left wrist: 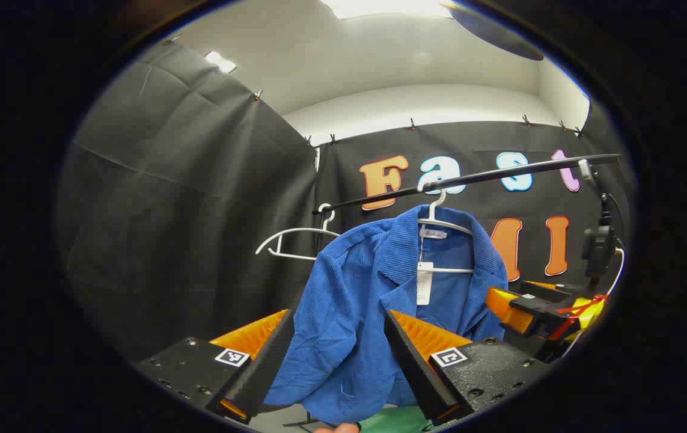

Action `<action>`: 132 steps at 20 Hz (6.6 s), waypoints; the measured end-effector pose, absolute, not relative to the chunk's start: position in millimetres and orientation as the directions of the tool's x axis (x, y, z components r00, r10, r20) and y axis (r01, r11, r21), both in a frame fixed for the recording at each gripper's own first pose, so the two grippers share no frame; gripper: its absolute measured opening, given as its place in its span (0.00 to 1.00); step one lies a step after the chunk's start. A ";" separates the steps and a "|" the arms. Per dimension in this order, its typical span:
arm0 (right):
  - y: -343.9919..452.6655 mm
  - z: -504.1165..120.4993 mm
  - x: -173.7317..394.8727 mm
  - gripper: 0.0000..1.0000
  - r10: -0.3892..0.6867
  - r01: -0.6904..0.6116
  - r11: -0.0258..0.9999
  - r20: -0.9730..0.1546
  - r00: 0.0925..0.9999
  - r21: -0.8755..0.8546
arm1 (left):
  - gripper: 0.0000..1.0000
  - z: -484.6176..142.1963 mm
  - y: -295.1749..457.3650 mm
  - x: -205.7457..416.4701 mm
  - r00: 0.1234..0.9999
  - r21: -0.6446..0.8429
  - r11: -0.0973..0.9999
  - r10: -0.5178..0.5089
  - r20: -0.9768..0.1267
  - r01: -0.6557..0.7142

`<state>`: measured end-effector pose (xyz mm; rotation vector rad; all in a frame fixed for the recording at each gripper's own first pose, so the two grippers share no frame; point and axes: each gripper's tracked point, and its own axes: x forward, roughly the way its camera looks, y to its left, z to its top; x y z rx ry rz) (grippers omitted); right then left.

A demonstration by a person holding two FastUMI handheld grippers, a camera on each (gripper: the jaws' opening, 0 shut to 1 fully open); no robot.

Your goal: Grasp the clothes on the hanger with both hands and then place them into the laundry hamper below.

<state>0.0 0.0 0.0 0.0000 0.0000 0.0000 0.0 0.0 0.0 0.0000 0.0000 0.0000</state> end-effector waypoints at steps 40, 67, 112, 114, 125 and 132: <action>-95.6 79.2 -48.2 0.08 0.016 -0.020 0.999 0.160 0.987 0.025 | 0.92 -73.3 -102.5 101.1 0.989 -0.173 0.977 -0.138 -0.060 0.126; -112.5 96.6 -51.8 0.08 -0.022 0.032 0.999 0.212 0.977 -0.043 | 0.06 -2.2 12.7 137.2 0.995 -0.043 0.996 0.081 0.058 -0.078; -135.3 111.6 -0.2 0.07 -0.301 0.318 0.948 0.273 0.914 -0.019 | 0.05 -36.0 50.2 281.4 0.908 -0.056 0.907 -0.419 -0.007 0.418; -145.6 98.8 12.4 0.07 -0.310 0.320 0.947 0.234 0.922 -0.008 | 0.06 -51.6 49.2 272.7 0.909 -0.073 0.908 -0.416 -0.032 0.413; -172.3 49.1 4.7 0.07 -0.304 0.312 0.948 0.111 0.946 -0.064 | 0.06 -98.7 33.0 209.0 0.920 -0.122 0.924 -0.376 -0.110 0.363; -138.7 14.0 -5.6 0.08 -0.144 0.143 0.988 0.004 0.990 -0.063 | 0.07 -120.6 -20.8 161.0 0.896 -0.082 0.910 -0.415 -0.160 0.407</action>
